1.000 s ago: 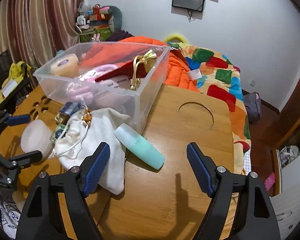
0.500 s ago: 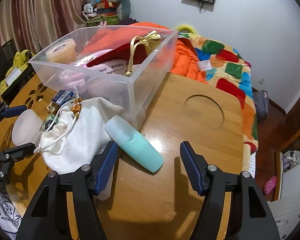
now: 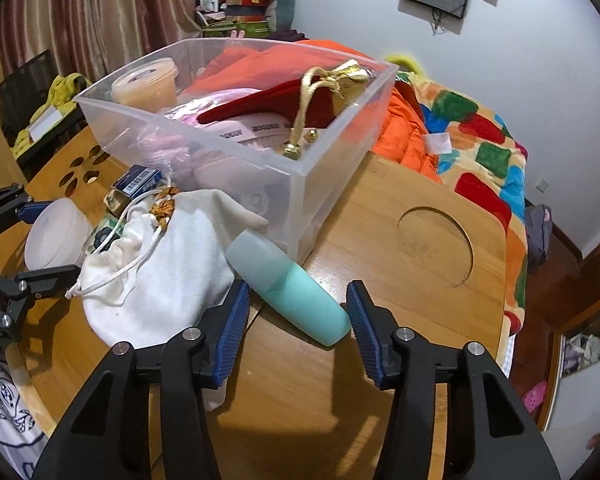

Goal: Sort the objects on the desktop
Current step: 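Grasp the white round disc with the left tool while the right tool grasps the mint-green bottle, then lift the white disc and green bottle and carry them over the box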

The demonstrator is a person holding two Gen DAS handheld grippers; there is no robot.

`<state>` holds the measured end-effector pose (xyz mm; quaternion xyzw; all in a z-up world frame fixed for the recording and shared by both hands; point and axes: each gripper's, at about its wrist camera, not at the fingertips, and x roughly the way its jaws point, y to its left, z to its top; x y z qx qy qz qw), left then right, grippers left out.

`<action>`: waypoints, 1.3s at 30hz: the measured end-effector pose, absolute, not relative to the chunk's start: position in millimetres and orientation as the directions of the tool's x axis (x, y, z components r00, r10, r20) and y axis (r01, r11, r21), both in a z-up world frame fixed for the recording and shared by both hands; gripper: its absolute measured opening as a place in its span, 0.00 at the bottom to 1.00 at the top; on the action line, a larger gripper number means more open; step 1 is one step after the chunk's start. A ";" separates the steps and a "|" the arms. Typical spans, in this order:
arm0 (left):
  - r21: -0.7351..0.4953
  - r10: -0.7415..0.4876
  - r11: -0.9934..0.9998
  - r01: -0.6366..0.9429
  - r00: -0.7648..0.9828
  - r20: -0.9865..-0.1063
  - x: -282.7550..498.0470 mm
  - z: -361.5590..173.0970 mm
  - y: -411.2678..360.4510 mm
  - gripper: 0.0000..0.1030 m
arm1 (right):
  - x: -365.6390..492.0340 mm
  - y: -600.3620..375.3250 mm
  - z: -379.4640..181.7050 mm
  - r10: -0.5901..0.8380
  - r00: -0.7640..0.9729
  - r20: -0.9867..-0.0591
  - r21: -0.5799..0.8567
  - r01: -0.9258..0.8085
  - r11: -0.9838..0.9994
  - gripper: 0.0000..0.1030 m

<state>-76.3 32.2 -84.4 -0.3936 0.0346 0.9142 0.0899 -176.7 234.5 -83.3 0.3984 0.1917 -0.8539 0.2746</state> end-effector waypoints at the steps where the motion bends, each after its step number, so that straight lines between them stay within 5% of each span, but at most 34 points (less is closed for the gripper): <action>1: -0.009 0.137 -0.982 -0.190 -0.676 -0.724 -75.7 -84.5 32.0 0.63 | -175.7 233.6 -83.3 -0.316 -0.533 -0.785 -0.113 0.625 -0.772 0.42; 10: -0.024 0.133 -0.986 -0.168 -0.682 -0.719 -70.4 -83.8 25.5 0.63 | -164.7 234.0 -83.4 -0.330 -0.506 -0.797 -0.102 0.652 -0.751 0.23; 39: -0.088 0.190 -0.981 -0.171 -0.792 -0.580 -97.8 -0.1 2.1 0.63 | -151.0 250.4 -6.6 -0.453 -0.592 -0.666 0.000 0.608 -0.794 0.23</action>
